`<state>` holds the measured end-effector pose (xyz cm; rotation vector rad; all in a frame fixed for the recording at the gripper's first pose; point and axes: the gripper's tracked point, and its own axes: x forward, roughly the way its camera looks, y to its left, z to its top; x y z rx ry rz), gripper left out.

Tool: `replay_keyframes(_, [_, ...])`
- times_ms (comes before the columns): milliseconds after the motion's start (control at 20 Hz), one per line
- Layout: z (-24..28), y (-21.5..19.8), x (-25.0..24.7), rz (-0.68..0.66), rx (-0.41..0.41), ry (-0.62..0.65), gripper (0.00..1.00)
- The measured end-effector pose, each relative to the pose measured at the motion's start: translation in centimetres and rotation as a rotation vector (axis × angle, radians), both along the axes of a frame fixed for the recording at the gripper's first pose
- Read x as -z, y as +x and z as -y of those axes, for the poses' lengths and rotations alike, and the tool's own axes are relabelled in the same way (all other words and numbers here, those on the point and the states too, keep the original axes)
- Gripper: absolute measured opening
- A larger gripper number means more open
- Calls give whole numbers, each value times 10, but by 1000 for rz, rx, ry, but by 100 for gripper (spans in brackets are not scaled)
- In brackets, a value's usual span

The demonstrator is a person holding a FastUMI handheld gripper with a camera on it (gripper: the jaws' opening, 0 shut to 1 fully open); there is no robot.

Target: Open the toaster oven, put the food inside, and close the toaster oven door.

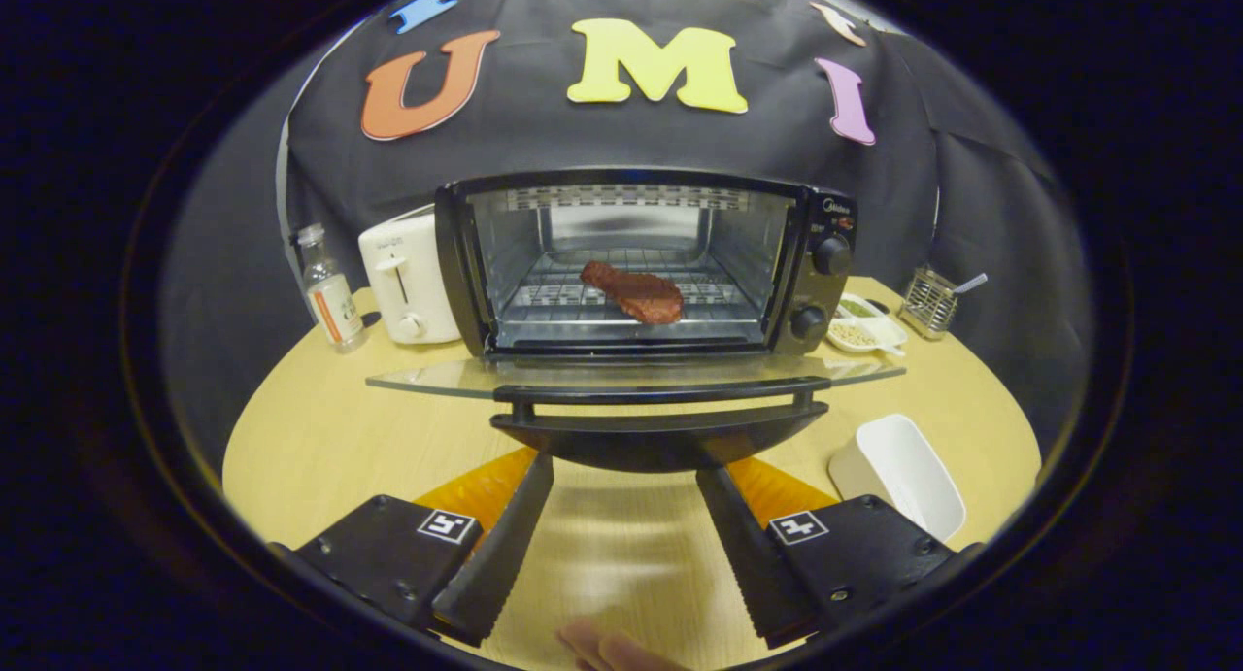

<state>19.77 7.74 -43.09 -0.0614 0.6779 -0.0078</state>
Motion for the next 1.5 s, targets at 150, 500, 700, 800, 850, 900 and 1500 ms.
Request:
replay_keyframes(150, [4,16,-10,12,1,1,95])
replay_keyframes(500, [19,52,-28,46,19,7,95])
replay_keyframes(700, [22,74,-40,68,14,-4,95])
replay_keyframes(800, [25,87,-51,95,21,-14,95])
replay_keyframes(850, [26,93,-56,106,22,-12,95])
replay_keyframes(900, [25,99,-60,111,21,-5,95])
replay_keyframes(1500, [60,59,-165,197,27,63,95])
